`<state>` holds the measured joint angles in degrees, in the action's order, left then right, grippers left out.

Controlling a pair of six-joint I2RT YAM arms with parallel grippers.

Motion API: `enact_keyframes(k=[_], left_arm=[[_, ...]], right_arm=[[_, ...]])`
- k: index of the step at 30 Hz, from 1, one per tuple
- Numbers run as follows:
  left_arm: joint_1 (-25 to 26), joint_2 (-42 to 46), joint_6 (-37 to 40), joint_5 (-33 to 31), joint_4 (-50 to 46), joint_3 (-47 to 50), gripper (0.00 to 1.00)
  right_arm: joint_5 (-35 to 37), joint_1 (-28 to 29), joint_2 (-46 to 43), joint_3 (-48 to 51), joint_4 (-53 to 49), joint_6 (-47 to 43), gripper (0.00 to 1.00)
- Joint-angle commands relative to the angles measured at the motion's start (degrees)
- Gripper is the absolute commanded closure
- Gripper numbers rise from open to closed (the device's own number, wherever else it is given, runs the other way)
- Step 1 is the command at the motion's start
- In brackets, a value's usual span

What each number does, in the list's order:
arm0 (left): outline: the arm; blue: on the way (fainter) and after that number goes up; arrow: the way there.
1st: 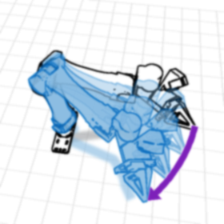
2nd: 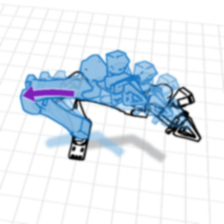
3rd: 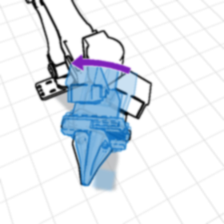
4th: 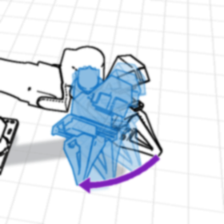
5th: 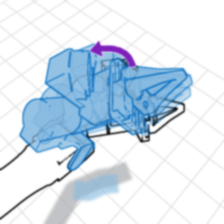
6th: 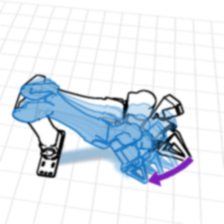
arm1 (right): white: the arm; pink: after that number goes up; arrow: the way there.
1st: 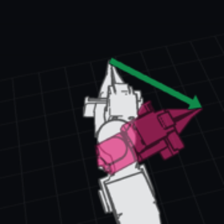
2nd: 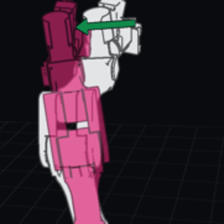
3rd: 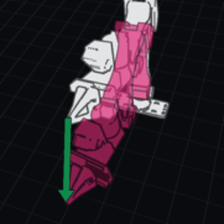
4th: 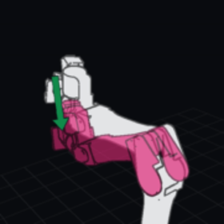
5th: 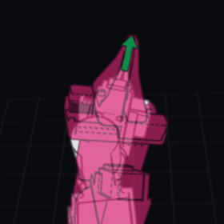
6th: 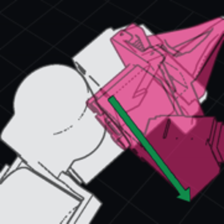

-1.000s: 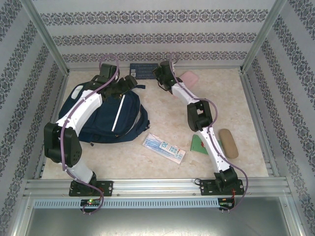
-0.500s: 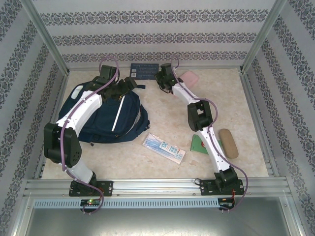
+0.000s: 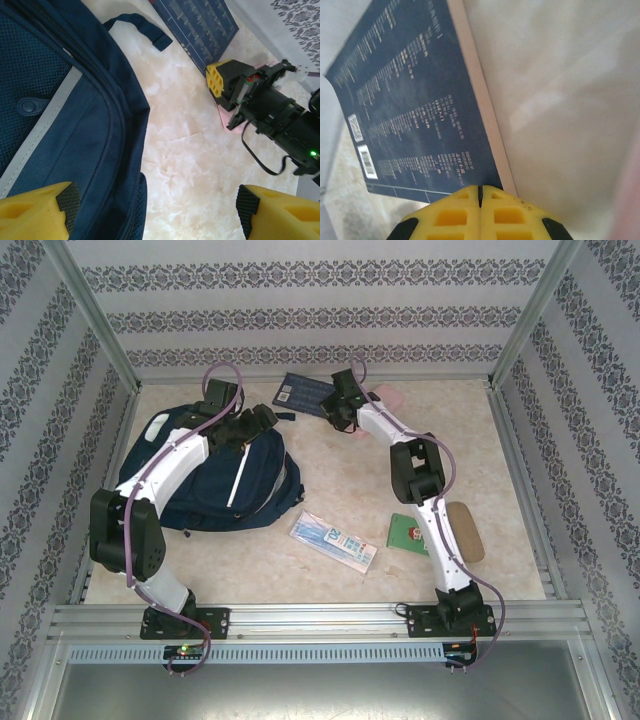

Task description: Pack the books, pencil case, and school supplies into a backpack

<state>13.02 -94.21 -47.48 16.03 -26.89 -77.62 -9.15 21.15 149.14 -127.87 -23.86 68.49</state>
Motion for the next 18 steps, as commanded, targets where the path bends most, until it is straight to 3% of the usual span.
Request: enact_keyframes(k=[1, 18], left_arm=[[0.08, 2.37, -0.62, -0.56, 1.38, 1.27, 0.16], [2.07, 1.47, 0.26, -0.63, 4.37, 4.76, 0.17]], right_arm=[[-1.1, 0.48, -3.79, 8.68, -10.76, -6.47, 1.0], [-7.82, 2.89, -29.05, 56.8, -8.21, -16.82, 1.0]])
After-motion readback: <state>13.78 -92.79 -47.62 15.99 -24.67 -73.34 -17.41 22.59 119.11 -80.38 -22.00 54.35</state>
